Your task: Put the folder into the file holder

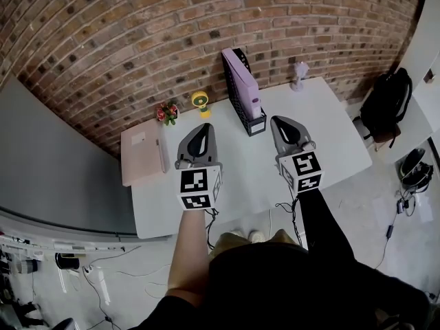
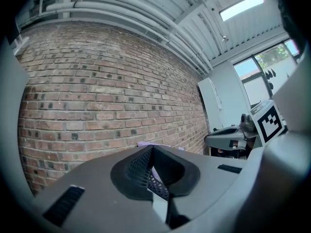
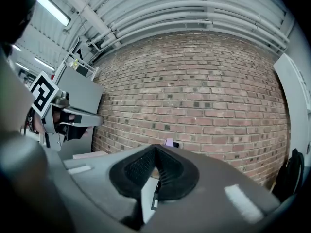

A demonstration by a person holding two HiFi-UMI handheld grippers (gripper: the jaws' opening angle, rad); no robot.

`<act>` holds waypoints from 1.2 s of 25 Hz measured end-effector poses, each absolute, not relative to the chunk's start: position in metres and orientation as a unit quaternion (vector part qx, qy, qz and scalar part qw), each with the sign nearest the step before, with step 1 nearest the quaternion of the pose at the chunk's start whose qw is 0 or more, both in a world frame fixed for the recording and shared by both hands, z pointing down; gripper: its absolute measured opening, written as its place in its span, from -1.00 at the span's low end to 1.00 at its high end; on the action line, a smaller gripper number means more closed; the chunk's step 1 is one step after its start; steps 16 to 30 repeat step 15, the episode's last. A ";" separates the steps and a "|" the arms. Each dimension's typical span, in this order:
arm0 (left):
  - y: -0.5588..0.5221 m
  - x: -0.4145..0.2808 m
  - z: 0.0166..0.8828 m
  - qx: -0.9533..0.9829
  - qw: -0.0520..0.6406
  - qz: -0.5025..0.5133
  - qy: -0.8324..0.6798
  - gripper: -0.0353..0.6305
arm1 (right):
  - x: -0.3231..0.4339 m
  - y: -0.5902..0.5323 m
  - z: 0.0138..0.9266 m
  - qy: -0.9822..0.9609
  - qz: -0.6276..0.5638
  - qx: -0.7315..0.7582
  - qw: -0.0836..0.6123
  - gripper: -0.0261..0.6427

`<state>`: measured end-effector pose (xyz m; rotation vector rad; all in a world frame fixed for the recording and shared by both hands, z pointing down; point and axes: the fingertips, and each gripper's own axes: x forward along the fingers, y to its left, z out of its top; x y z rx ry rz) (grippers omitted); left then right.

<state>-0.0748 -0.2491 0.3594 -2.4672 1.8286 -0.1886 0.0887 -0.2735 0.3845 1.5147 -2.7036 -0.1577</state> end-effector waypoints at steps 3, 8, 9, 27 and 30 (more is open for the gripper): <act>-0.249 -0.075 0.360 -0.801 0.031 -0.060 0.595 -0.87 | 0.089 -0.273 0.385 -0.871 -0.051 0.488 0.020 -0.93; -0.249 -0.074 0.360 -0.802 0.029 -0.057 0.594 -0.87 | 0.089 -0.274 0.386 -0.872 -0.047 0.486 0.021 -0.93; -0.249 -0.073 0.361 -0.802 0.028 -0.057 0.594 -0.87 | 0.090 -0.273 0.386 -0.872 -0.047 0.486 0.022 -0.93; -0.249 -0.069 0.362 -0.806 0.018 -0.052 0.589 -0.87 | 0.095 -0.272 0.386 -0.870 -0.050 0.489 0.026 -0.93; -0.249 -0.069 0.362 -0.806 0.018 -0.052 0.589 -0.87 | 0.095 -0.272 0.386 -0.870 -0.050 0.489 0.026 -0.93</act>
